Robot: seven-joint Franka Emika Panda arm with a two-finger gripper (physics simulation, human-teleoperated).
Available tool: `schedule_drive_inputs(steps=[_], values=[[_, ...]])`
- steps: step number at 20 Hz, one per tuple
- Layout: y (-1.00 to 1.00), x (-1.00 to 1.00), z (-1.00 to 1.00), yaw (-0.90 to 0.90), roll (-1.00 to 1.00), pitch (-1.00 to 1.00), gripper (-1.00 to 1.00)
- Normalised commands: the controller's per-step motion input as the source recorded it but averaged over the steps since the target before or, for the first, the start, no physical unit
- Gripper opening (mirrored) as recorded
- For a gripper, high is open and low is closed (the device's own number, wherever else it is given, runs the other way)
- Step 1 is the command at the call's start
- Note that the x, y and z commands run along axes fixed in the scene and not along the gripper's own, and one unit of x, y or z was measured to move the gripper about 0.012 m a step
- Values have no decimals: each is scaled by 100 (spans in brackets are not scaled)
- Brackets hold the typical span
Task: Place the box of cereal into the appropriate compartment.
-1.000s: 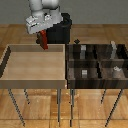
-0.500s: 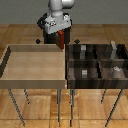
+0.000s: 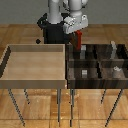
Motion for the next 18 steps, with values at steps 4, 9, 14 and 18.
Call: schedule_drive_inputs(steps=[4, 9, 14, 18], values=[[100, 0, 0, 0, 0, 0, -100], [100, 0, 0, 0, 0, 0, -100], [100, 0, 0, 0, 0, 0, -100], [100, 0, 0, 0, 0, 0, -100]])
